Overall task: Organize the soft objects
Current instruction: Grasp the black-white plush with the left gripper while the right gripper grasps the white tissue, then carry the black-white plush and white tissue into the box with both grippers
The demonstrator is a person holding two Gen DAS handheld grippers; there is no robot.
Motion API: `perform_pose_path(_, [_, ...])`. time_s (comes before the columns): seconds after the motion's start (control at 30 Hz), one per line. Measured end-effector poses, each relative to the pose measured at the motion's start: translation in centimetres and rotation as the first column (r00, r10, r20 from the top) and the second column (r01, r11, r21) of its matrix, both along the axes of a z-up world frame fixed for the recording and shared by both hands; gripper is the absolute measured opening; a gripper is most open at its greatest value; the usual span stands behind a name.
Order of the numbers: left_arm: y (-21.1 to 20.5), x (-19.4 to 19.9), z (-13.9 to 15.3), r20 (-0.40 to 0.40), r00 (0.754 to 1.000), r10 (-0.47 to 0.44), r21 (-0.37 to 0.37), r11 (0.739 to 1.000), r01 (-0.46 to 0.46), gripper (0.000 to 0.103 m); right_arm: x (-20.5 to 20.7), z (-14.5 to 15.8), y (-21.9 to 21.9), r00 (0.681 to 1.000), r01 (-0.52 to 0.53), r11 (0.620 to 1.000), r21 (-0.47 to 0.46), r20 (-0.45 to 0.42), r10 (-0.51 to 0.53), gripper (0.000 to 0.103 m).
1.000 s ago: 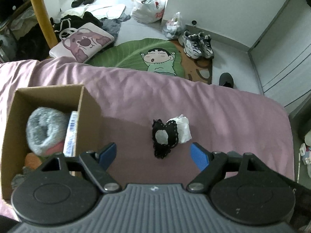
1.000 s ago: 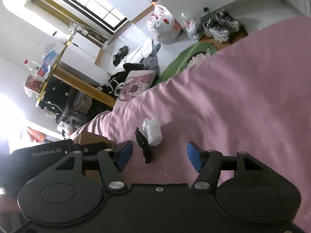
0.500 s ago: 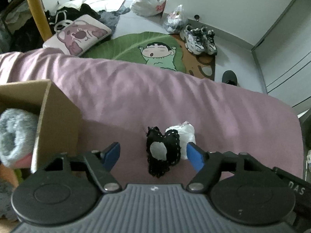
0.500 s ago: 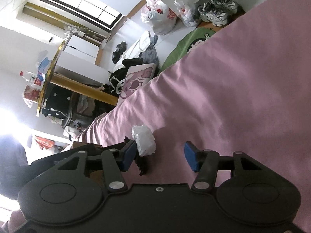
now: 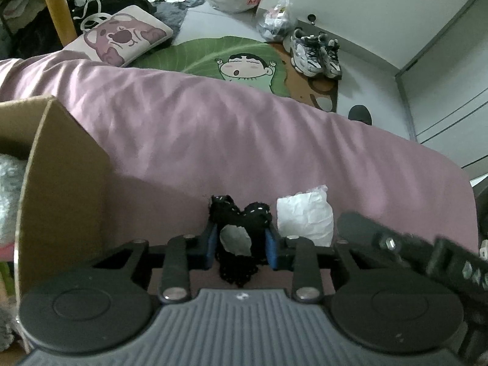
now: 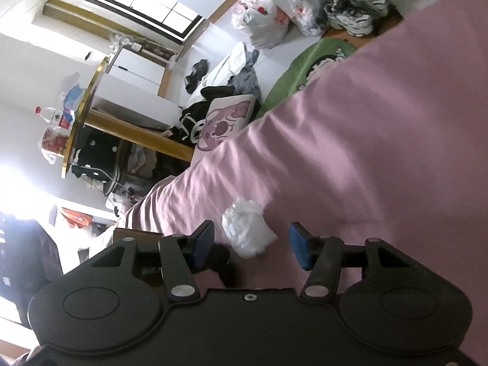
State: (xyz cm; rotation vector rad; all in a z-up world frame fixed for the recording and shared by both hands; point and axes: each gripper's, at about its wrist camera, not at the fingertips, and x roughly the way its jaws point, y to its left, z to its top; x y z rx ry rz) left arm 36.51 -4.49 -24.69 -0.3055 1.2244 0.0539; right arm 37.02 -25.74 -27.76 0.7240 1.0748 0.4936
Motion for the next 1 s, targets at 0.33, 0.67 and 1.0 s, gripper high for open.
perform_pose_path(0.33, [1.6,-0.8,2.2,0.018,1.0,-0.006,0.01,1.0,0.006,0.03,0.1,-0.3,2.5,0.997,-0.077,0.994,-0.073,0.009,0.078,0.053])
perform_pose_path(0.67, [2.4,-2.3,4.8,0.043,0.999,-0.021,0.009,1.0,0.021,0.031,-1.4,1.1,2.4,0.997,-0.051,0.994,-0.1,0.055,0.056,0.029])
perform_pose_path(1.0, [3.2,-5.3,7.3,0.075,0.997,-0.036,-0.02,0.999,0.037,0.031,-5.3,5.4,1.5,0.994,0.017,0.985,-0.169,0.109,0.002,0.029])
